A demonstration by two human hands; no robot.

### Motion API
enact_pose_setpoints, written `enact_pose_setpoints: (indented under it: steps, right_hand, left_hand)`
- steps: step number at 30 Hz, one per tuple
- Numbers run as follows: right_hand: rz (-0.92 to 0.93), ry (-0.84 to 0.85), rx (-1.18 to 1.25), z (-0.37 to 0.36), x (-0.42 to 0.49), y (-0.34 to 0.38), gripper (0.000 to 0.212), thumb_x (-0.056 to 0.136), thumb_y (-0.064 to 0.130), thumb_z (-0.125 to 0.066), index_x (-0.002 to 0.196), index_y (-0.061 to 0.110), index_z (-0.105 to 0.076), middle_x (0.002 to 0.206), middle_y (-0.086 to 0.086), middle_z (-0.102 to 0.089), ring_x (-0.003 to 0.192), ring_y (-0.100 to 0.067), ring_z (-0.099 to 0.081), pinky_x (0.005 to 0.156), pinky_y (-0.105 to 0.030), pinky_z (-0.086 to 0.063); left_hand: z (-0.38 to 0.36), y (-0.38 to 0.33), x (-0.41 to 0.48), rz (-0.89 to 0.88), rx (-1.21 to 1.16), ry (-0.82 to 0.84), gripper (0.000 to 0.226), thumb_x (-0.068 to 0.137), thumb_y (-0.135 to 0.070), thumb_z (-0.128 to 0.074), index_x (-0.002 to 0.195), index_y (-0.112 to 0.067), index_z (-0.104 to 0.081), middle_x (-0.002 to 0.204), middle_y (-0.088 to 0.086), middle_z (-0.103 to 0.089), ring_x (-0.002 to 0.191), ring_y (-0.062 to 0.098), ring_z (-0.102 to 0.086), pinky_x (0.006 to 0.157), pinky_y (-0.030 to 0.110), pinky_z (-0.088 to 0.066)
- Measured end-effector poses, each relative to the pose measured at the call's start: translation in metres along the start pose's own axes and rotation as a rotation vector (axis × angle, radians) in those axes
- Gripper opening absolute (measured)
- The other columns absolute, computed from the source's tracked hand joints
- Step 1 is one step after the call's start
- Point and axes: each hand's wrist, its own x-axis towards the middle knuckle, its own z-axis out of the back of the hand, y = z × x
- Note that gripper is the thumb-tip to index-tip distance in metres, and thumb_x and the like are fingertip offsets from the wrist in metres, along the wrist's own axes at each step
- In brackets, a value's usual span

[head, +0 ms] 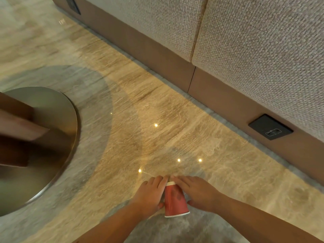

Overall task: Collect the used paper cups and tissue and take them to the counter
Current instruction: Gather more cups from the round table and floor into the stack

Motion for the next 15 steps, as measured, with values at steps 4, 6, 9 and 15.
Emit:
enact_pose_setpoints:
  steps: [4, 6, 9, 15]
  right_hand:
    - [0.049, -0.029, 0.006, -0.003, -0.001, 0.008, 0.075, 0.093, 0.027, -0.042, 0.145, 0.019, 0.011, 0.155, -0.007, -0.014, 0.136, -0.021, -0.028, 0.109, -0.036, -0.027]
    - [0.061, -0.050, 0.006, -0.004, -0.002, 0.009, 0.074, 0.094, 0.029, -0.042, 0.145, 0.019, 0.010, 0.156, -0.008, -0.012, 0.136, -0.023, -0.029, 0.109, -0.037, -0.028]
    - [0.074, -0.097, 0.051, 0.000, 0.001, 0.009, 0.071, 0.093, 0.034, -0.042, 0.147, 0.017, 0.001, 0.155, -0.008, -0.018, 0.131, -0.025, -0.037, 0.105, -0.038, -0.033]
    - [-0.003, -0.161, 0.219, -0.004, 0.010, 0.006, 0.076, 0.085, 0.038, -0.057, 0.147, 0.025, -0.014, 0.147, -0.001, -0.034, 0.120, -0.020, -0.049, 0.097, -0.034, -0.043]
  left_hand:
    - [-0.001, 0.001, -0.001, -0.036, -0.009, 0.000, 0.075, 0.084, -0.044, -0.050, 0.144, -0.019, -0.012, 0.142, 0.000, -0.032, 0.126, 0.019, -0.036, 0.101, 0.033, -0.034]
    - [-0.001, 0.002, -0.002, -0.041, -0.033, -0.011, 0.073, 0.084, -0.046, -0.048, 0.144, -0.021, -0.015, 0.140, -0.002, -0.034, 0.124, 0.018, -0.038, 0.101, 0.032, -0.035]
    - [-0.002, 0.001, 0.000, -0.059, -0.064, -0.012, 0.072, 0.083, -0.045, -0.051, 0.142, -0.018, -0.020, 0.139, 0.001, -0.038, 0.122, 0.019, -0.041, 0.101, 0.033, -0.036]
    - [0.001, 0.002, 0.003, 0.015, -0.093, 0.022, 0.084, 0.081, -0.044, -0.058, 0.146, -0.020, -0.011, 0.142, -0.001, -0.035, 0.126, 0.017, -0.039, 0.102, 0.031, -0.035]
